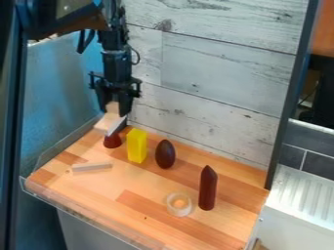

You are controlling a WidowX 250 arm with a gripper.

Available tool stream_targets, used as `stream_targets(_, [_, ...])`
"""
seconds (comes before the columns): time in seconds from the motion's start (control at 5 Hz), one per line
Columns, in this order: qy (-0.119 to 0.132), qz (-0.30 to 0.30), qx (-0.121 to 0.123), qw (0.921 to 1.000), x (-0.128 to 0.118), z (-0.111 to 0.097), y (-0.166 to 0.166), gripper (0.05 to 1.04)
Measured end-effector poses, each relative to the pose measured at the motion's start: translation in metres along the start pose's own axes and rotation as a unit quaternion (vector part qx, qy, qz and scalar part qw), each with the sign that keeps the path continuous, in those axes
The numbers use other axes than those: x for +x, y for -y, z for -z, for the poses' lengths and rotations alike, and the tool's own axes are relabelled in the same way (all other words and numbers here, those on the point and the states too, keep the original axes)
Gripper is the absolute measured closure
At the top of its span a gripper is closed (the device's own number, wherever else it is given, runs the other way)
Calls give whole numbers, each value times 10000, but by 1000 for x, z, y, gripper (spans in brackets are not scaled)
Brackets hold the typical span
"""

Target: Put the block on top of the yellow prism

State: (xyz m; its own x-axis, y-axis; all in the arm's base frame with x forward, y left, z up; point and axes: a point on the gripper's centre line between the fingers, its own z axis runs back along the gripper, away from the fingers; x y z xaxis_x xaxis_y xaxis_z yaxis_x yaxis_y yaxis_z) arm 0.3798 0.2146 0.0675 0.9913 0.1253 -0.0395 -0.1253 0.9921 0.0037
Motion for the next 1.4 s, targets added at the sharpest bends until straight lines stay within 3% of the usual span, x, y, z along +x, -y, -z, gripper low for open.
stream_targets(0.2, [-22,-1,-67,10000,12,13,12,511])
stream_targets(0.6, [-65,-123,105,9998,34,33,20,511])
stream_targets(1.0, [3,-178,193,9997,46,31,24,511])
stream_targets(1.4, [-143,-261,209,9993,45,37,23,511])
